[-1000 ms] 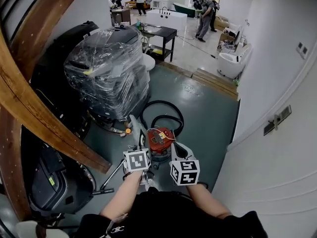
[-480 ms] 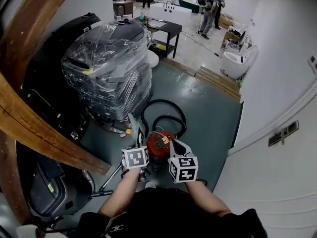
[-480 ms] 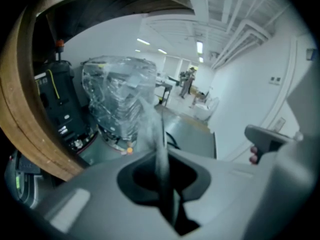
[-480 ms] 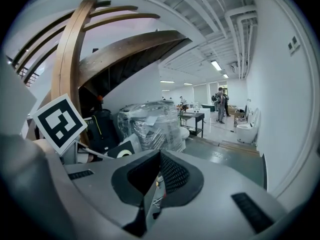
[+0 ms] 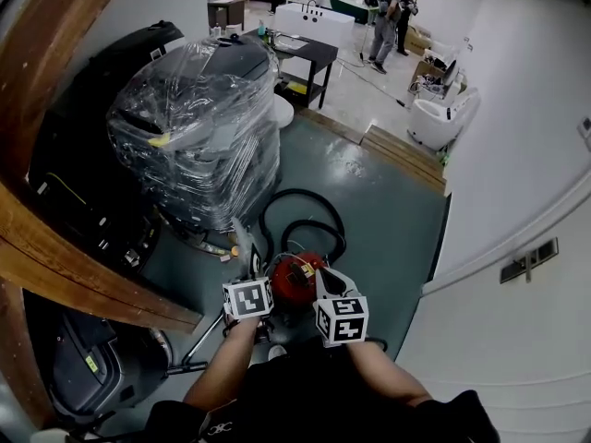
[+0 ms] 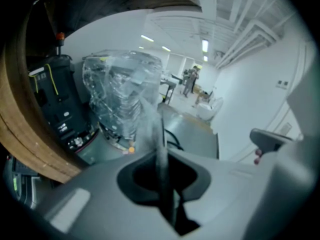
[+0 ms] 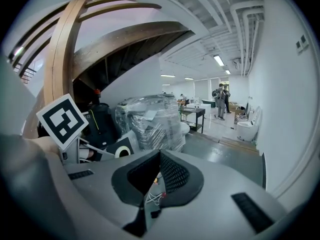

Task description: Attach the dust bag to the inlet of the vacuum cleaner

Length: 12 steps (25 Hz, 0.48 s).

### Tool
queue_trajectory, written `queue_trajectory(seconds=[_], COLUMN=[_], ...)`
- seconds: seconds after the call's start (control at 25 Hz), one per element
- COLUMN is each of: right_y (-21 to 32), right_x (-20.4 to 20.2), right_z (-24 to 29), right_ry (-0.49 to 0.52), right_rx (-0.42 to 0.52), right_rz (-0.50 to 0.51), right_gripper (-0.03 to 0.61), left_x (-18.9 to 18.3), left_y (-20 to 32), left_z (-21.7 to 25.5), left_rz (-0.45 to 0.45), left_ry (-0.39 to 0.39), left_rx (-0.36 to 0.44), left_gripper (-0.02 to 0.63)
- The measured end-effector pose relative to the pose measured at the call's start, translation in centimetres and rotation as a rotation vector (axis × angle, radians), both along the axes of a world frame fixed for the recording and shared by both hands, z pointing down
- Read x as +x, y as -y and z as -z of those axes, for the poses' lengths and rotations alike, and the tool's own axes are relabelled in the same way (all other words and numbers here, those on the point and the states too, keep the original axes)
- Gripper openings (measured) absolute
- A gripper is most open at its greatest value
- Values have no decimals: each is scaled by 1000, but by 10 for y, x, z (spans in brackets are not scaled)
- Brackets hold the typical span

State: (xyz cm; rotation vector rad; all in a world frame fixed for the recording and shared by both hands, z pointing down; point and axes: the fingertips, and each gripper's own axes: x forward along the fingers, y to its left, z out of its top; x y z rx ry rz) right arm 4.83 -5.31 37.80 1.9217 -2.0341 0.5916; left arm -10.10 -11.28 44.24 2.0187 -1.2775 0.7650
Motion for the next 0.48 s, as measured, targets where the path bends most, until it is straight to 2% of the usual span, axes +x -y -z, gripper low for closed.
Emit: queue_trajectory(seconds=[0.48], right_y=[40], right_x=[9], right_z=[-17], right_ry=[7], right_rx=[-61], right_rz=[120], right_gripper=[-2], left_x=[-3], left_y=[6], left_z=[-24], left_rz=[111], left_ry=[7], left_rx=[-67], left_gripper=[25])
